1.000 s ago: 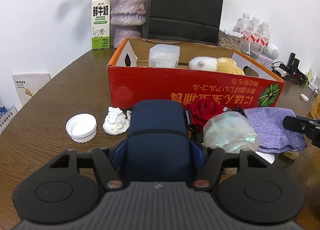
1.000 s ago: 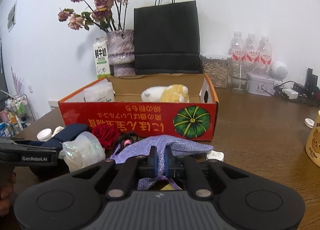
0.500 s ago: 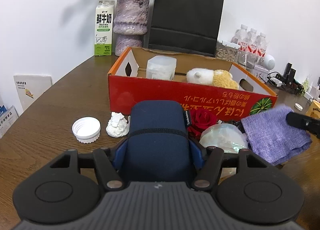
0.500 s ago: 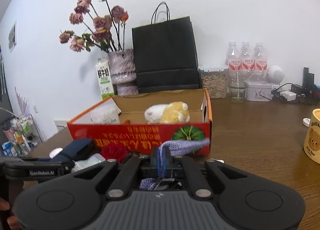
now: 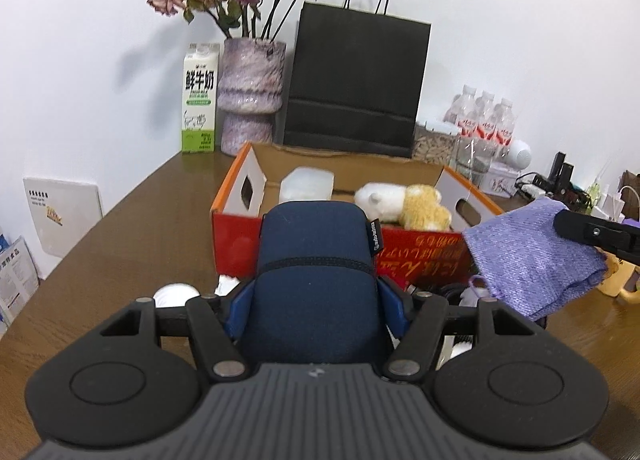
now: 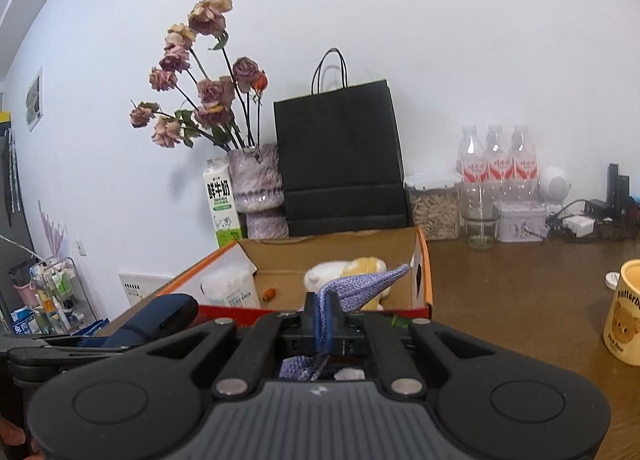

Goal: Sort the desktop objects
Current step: 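Lift the navy pouch and purple bag and carry both toward the box, then lower the navy pouch and purple bag into the box and open both tools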

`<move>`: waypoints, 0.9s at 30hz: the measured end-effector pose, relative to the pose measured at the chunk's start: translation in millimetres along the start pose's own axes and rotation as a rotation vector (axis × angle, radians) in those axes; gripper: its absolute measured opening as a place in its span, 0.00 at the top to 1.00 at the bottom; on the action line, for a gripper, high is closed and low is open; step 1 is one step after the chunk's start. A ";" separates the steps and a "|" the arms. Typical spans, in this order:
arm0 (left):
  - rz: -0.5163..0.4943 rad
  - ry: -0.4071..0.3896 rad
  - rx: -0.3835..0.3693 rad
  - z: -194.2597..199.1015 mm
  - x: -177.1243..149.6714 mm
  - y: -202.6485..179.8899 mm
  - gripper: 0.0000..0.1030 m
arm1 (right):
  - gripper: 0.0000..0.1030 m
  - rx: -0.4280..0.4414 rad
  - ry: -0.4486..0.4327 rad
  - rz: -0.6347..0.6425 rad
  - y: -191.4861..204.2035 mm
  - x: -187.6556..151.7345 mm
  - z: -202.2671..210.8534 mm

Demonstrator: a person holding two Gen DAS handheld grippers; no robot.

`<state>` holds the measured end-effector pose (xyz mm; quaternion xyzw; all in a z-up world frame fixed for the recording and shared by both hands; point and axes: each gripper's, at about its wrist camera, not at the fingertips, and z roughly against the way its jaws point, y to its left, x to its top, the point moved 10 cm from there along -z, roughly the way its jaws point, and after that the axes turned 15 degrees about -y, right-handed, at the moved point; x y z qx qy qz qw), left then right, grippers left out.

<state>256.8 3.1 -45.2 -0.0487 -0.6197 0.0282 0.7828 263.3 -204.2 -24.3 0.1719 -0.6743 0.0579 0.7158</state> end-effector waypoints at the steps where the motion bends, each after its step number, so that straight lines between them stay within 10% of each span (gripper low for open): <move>1: -0.002 -0.003 -0.003 -0.1 3.0 -1.4 0.37 | 0.98 0.001 -0.005 0.001 1.0 2.8 -1.3; 27: 0.007 -0.028 -0.064 -106.5 63.3 -33.3 0.37 | 0.98 0.006 -0.015 0.051 0.3 36.2 -121.6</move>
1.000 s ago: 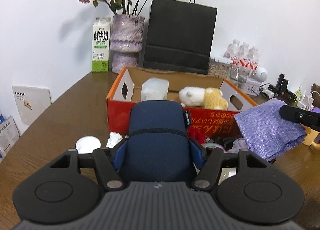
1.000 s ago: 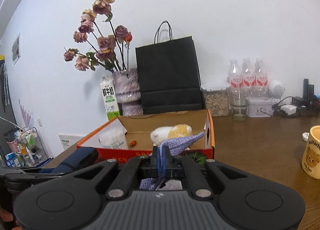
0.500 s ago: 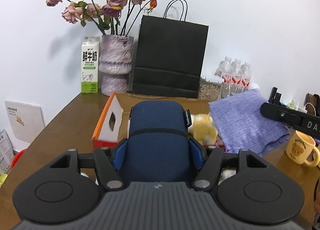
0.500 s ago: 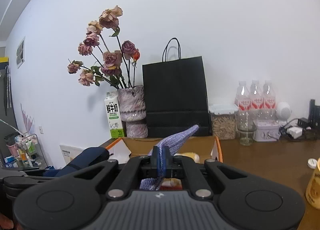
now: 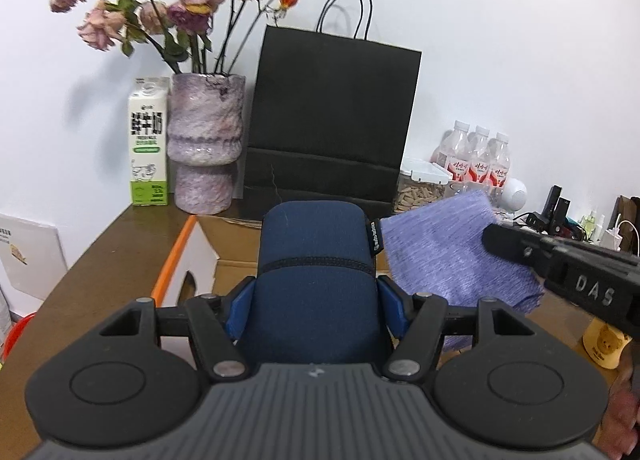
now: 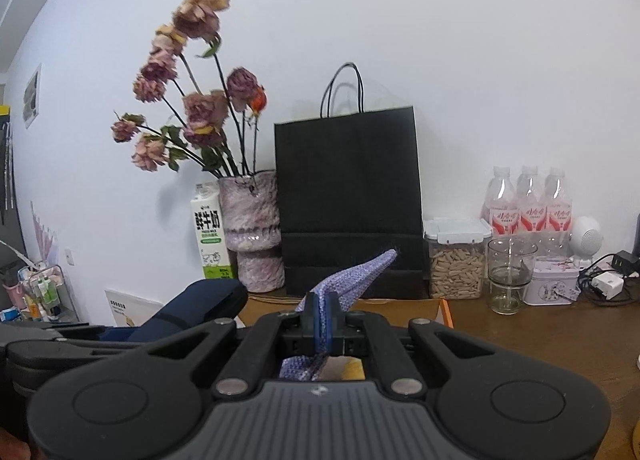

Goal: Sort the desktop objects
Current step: 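Lower the navy pouch and purple bag into the box and open both tools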

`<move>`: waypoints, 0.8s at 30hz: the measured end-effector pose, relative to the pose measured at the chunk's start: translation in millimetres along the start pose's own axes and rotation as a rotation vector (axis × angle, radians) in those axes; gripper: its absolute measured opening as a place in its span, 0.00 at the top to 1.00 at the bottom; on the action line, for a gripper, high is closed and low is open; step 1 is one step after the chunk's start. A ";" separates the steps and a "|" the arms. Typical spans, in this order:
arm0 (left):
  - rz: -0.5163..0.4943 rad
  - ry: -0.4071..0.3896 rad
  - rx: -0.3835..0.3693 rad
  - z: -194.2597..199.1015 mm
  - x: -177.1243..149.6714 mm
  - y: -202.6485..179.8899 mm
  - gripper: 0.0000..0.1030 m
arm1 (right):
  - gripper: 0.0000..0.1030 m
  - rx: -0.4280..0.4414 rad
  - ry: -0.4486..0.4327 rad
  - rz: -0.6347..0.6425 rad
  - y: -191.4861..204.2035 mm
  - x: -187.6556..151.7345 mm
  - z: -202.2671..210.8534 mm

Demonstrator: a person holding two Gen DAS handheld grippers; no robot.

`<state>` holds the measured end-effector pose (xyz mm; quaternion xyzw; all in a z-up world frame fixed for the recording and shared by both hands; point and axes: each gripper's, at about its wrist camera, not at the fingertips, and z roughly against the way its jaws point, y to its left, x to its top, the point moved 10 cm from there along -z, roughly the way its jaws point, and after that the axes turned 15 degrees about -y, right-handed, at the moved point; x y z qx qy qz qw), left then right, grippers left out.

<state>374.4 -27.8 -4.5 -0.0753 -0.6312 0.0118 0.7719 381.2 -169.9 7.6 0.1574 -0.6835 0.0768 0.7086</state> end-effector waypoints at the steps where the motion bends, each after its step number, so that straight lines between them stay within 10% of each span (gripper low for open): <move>1: 0.004 0.009 -0.006 -6.5 -1.9 -1.8 0.37 | 0.98 -0.001 0.009 -0.002 -2.7 -3.5 -5.3; 24: -0.138 0.060 0.014 -74.3 -26.7 -8.9 0.36 | 0.97 -0.008 0.170 0.037 -33.6 -64.6 -68.4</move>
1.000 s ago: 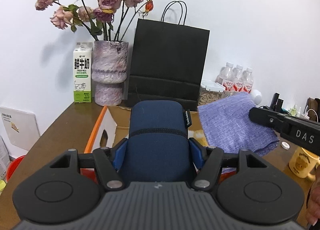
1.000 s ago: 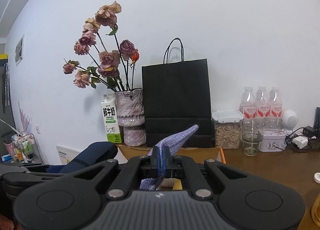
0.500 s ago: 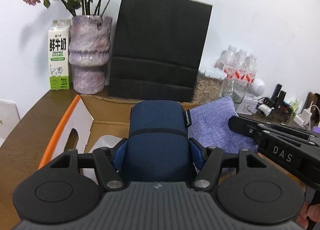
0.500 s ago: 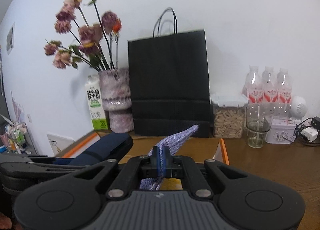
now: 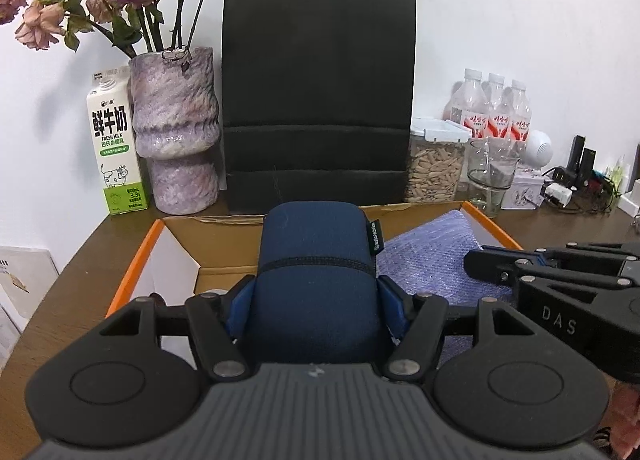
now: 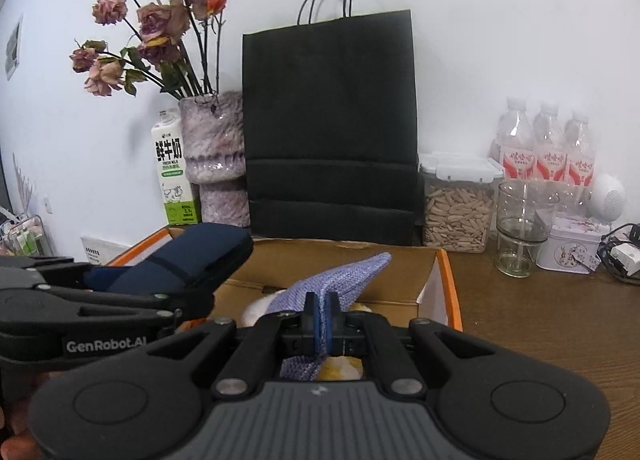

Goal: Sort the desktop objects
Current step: 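Lower the navy pouch and purple bag into the box and open both tools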

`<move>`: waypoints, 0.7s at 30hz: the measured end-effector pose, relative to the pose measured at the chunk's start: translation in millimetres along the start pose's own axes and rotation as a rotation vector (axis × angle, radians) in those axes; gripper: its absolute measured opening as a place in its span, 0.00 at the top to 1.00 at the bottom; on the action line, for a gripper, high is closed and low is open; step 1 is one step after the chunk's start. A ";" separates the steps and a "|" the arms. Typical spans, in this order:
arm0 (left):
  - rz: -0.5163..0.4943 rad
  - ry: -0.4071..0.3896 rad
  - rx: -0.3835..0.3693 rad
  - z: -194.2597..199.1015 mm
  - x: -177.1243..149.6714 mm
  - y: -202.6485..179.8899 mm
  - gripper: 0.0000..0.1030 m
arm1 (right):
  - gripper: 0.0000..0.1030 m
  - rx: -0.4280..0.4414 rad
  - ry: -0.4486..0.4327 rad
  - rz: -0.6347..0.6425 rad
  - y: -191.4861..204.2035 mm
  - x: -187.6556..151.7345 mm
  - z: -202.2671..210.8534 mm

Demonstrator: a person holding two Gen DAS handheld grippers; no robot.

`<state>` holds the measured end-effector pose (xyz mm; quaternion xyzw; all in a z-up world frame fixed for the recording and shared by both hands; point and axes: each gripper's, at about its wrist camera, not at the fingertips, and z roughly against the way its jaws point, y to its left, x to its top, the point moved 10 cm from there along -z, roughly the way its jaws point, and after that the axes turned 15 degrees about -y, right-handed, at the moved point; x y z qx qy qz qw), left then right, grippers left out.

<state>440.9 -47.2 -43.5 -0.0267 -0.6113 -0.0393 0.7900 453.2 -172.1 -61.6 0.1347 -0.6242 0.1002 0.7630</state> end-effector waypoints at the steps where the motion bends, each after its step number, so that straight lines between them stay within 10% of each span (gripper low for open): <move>1: -0.006 0.002 0.001 -0.2 -0.3 -0.3 0.34 | 0.96 0.002 0.004 -0.003 -0.5 -0.5 -0.3; 6: -0.024 -0.008 0.028 3.1 2.6 1.7 0.10 | 0.84 -0.001 0.021 -0.019 -3.5 -0.1 0.9; 13: 0.002 -0.066 0.096 15.0 18.9 20.1 0.00 | 0.16 -0.088 0.015 -0.004 -16.8 6.2 3.6; 21: -0.008 -0.046 0.113 12.6 16.7 26.6 0.00 | 0.07 -0.052 0.036 -0.022 -12.9 6.6 5.0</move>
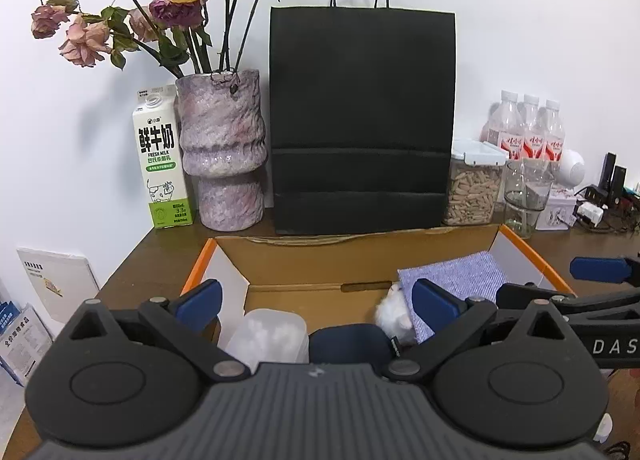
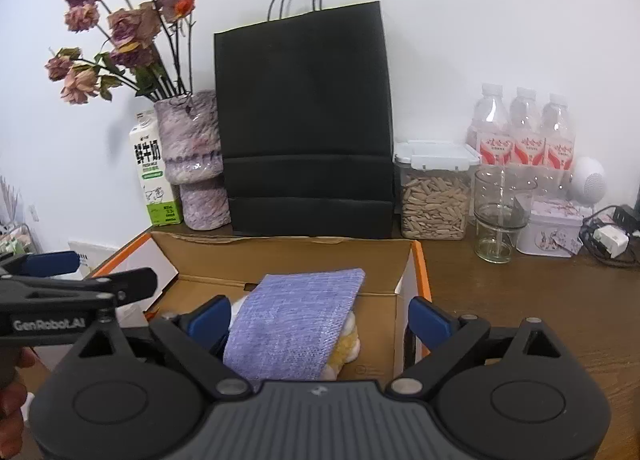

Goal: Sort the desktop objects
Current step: 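Lower the navy pouch and purple bag into the box and open both tools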

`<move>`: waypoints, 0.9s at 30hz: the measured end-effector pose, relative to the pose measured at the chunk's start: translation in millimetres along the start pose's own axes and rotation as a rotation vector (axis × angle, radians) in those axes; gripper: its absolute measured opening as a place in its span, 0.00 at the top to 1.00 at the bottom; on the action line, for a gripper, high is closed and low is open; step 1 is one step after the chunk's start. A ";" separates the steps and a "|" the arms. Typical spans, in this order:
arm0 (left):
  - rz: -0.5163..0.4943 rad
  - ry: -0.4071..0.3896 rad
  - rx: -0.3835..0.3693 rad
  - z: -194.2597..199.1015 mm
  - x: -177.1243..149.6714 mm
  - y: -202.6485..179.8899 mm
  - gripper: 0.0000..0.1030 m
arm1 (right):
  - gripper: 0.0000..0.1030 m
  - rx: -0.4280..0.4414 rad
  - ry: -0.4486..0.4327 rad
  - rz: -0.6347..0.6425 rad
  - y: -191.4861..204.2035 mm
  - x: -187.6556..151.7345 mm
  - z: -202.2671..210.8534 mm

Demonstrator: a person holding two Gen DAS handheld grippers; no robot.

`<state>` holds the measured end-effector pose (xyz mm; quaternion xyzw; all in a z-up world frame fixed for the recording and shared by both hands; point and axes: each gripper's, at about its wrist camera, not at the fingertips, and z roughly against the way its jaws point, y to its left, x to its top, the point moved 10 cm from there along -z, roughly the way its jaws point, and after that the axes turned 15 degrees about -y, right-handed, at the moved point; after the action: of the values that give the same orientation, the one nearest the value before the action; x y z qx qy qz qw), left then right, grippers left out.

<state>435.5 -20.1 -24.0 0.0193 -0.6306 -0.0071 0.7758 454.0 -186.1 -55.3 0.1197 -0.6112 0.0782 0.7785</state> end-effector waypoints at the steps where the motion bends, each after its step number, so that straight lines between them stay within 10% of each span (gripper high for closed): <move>1: -0.002 0.000 0.001 0.1 -0.4 0.7 0.00 | 0.07 0.002 0.000 0.004 1.2 0.3 0.6; 27: 0.037 -0.026 -0.002 40.4 -4.0 17.4 0.00 | 0.00 0.016 -0.016 0.053 18.8 5.6 32.1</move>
<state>394.9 -3.4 -19.1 0.0068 -0.6408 0.0061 0.7676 420.4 -177.3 -40.9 0.1102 -0.6197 0.1028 0.7703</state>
